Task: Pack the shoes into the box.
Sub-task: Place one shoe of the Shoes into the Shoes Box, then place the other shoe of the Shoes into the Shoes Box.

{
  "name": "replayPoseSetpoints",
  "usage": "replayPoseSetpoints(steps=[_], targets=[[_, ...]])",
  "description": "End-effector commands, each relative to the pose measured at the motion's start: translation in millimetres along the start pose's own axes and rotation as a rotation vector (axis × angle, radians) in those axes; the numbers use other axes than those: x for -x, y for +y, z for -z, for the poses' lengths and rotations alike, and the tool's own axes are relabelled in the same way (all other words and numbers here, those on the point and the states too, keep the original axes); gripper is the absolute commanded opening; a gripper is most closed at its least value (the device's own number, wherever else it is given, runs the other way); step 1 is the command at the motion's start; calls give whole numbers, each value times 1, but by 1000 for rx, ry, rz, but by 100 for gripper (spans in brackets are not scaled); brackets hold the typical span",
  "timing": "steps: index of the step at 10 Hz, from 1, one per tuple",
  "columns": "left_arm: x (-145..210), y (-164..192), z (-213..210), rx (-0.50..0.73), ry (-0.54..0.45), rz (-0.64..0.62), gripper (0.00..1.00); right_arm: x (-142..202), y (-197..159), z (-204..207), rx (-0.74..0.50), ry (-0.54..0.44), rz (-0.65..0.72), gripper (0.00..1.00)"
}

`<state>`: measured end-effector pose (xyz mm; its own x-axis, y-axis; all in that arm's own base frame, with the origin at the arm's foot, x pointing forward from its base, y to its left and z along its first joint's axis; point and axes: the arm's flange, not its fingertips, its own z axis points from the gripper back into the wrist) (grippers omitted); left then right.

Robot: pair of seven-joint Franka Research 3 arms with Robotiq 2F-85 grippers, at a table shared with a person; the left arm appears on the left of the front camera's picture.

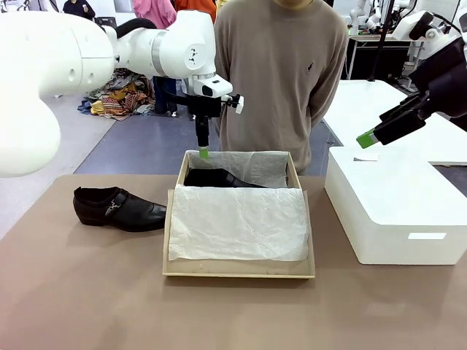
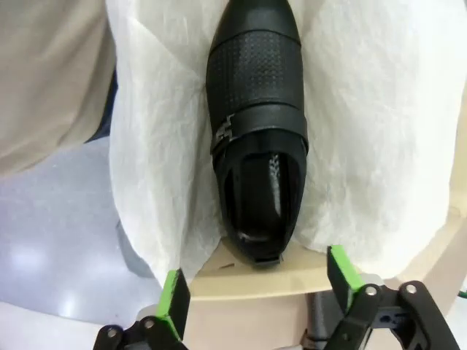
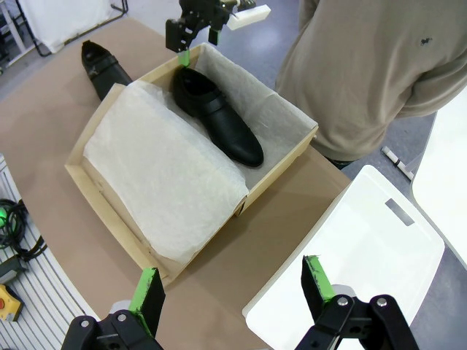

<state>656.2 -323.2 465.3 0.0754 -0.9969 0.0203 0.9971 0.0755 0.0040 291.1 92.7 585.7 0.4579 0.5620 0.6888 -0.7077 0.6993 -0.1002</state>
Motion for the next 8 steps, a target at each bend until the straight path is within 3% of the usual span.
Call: replayPoseSetpoints(steps=[1,8], targets=[[-5,0,7,3,0,6,100,0,0,0,-8,-5,0,100],[-5,0,7,3,0,6,100,0,0,0,-8,-5,0,100]])
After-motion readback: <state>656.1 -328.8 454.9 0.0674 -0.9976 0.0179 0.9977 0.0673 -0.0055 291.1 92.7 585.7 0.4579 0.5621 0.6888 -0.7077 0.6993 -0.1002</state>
